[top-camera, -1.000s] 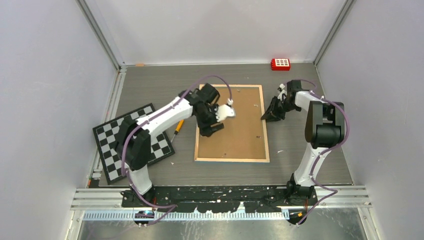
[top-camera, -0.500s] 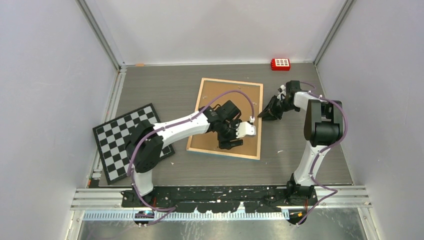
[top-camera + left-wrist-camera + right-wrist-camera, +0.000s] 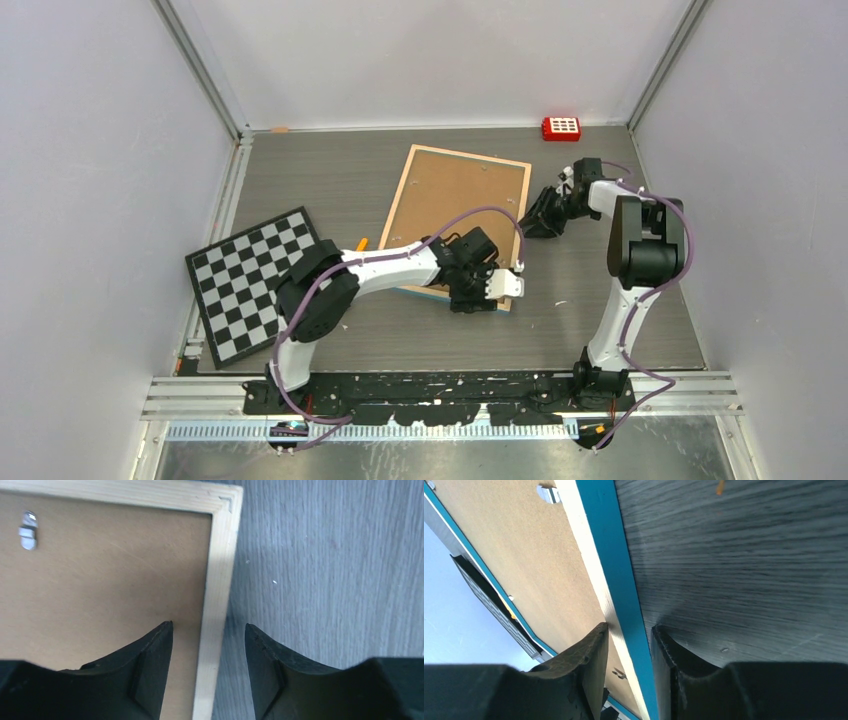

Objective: Take the photo out of the frame

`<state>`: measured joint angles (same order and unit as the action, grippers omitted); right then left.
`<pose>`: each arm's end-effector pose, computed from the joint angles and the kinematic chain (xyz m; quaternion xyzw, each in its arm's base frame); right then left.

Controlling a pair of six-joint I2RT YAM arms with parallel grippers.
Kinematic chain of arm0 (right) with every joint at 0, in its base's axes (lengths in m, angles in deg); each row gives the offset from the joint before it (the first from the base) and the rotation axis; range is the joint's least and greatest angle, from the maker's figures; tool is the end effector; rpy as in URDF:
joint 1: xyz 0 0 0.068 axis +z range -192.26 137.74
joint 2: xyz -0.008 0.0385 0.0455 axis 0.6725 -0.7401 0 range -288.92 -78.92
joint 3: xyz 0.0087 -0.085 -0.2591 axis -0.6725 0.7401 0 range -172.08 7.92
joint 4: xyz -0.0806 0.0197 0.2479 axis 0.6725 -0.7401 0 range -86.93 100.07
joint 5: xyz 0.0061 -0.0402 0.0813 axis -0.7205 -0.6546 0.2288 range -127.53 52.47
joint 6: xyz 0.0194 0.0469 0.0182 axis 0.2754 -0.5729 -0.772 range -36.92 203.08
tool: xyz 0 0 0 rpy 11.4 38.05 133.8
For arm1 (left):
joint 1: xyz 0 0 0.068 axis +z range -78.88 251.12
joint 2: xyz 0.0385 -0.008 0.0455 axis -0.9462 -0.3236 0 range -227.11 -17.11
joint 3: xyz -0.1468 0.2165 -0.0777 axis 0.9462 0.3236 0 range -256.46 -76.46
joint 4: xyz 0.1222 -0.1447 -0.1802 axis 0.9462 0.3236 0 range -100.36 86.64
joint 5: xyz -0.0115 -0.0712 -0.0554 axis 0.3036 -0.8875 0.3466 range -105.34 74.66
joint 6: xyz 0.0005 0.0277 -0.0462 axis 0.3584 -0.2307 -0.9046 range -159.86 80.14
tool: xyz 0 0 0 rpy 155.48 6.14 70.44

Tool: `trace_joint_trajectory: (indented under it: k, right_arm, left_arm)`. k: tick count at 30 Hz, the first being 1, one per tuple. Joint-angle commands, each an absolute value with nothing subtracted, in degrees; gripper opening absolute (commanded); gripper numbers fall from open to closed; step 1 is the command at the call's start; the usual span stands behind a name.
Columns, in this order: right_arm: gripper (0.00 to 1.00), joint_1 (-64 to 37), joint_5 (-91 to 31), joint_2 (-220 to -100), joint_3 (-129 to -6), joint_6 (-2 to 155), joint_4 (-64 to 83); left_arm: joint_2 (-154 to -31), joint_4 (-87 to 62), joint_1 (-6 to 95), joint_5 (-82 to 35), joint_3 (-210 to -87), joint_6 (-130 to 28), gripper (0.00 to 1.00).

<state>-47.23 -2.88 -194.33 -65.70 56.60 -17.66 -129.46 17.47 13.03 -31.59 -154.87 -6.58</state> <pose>0.3923 -0.0138 0.1367 0.2036 0.9186 0.3196 0.1120 0.2073 -0.3519 0.1754 0.7111 0.6460 -0.1857 0.2063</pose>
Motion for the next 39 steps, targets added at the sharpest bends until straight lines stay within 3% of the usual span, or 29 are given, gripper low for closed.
trace_joint_trajectory:
  k: [1,6,12,13,27,39]
  right_arm:
    - [0.43,-48.77,-3.17,-189.70,-66.65,60.54,-20.12]
    - [0.51,-50.02,-2.72,-186.25,-64.79,63.44,-21.76]
    - [0.62,-51.09,5.26,-185.34,-58.57,64.19,-20.80]
    - [0.65,-51.38,6.95,-185.55,-57.74,64.31,-20.68]
    - [0.67,-52.68,21.45,-183.92,-46.20,65.06,-19.01]
    - [0.66,-52.71,33.96,-186.46,-41.30,64.18,-16.59]
  left_arm:
    - [-131.12,13.83,13.05,-30.30,-156.11,-3.50,0.54]
    - [-132.21,13.49,12.64,-29.93,-154.52,-0.79,0.39]
    - [-131.90,16.83,12.50,-32.18,-157.78,-3.66,0.02]
    - [-131.89,17.51,12.50,-32.14,-159.01,-4.78,0.00]
    - [-128.84,17.64,13.88,-34.73,-166.00,-16.46,0.00]
    - [-126.06,10.44,15.91,-40.95,-164.81,-22.34,0.00]
